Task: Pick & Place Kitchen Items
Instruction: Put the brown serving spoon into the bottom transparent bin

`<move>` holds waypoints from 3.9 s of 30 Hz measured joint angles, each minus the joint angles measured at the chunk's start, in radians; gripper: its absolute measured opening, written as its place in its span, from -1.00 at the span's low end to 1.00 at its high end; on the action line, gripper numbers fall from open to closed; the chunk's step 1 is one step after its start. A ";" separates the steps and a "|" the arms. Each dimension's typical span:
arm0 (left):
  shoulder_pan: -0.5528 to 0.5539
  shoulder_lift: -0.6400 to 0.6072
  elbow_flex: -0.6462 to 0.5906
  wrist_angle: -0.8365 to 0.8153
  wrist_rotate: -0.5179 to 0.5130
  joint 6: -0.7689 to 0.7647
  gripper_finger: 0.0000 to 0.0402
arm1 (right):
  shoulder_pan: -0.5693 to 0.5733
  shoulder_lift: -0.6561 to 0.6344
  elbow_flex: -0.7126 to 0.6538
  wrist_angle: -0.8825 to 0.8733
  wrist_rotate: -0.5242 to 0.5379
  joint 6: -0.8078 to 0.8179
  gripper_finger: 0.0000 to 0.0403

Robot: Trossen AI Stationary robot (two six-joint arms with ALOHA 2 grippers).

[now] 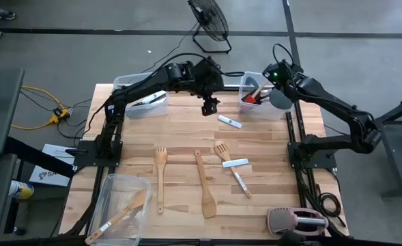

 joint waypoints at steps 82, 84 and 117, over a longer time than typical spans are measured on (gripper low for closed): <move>-0.513 0.082 -0.648 0.264 0.153 0.858 0.24 | 0.201 -0.500 0.000 -0.108 -0.953 -0.870 0.07; -0.513 0.096 -0.643 0.304 0.161 0.878 0.24 | 0.201 -0.500 0.000 -0.117 -0.950 -0.869 0.07; -0.525 0.164 -0.687 0.322 0.187 0.954 -0.48 | 0.201 -0.494 0.000 -0.148 -0.903 -0.866 0.07</move>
